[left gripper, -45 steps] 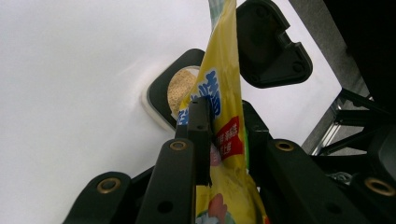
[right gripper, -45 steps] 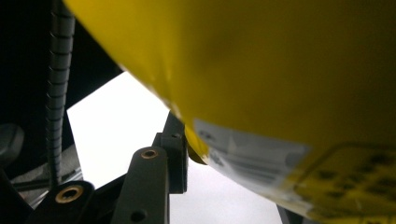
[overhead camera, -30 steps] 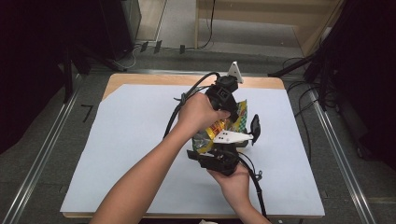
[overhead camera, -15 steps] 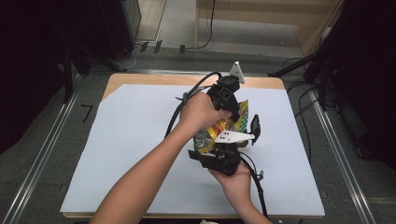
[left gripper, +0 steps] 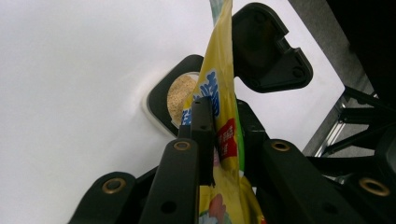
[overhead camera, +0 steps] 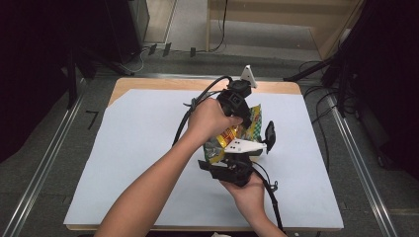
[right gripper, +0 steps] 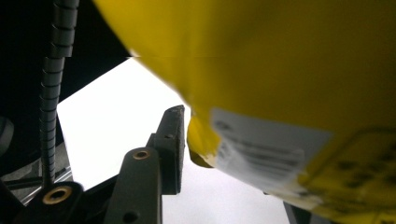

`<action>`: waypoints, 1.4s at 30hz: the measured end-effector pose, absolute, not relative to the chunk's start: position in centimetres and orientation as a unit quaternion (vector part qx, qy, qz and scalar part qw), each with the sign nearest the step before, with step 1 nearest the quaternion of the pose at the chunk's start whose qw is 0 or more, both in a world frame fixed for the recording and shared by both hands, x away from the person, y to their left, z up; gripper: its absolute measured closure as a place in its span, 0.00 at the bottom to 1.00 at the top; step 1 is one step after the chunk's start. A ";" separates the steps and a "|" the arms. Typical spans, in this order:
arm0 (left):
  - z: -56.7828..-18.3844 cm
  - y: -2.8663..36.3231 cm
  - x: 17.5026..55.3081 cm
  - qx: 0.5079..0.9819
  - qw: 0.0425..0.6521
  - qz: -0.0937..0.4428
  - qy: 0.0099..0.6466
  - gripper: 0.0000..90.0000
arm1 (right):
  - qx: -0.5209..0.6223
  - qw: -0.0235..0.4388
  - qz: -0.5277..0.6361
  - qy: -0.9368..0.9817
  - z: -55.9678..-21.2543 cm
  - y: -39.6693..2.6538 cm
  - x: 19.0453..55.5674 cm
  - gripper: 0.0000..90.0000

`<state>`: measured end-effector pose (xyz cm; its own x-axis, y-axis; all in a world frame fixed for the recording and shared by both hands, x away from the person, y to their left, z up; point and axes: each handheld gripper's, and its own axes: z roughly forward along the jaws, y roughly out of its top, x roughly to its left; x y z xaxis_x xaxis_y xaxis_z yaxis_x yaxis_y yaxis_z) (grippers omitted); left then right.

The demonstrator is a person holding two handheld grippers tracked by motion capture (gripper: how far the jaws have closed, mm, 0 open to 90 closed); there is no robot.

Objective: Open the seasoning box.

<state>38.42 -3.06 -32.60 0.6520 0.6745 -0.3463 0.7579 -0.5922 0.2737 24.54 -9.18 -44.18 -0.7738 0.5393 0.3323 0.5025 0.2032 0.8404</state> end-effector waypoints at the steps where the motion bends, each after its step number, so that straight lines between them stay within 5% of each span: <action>1: -32.6 -3.0 38.4 0.886 0.203 -0.104 0.404 0.93 | 0.337 0.016 0.533 0.776 -44.4 -9.1 24.6 0.70; 31: -31.8 -1.4 39.0 0.880 0.219 -0.085 0.413 0.99 | 0.323 -0.006 0.552 0.769 -43.1 -8.9 24.2 0.74; 42: -32.3 -0.7 37.7 0.878 0.238 -0.086 0.406 0.98 | 0.314 0.011 0.530 0.788 -44.4 -8.3 24.2 0.68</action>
<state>37.69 -0.66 -32.30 0.6551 0.6728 -0.3439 0.7543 -0.5566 0.3482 24.19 -8.34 -44.38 -0.8028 0.5060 0.3155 0.4833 0.2422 0.8413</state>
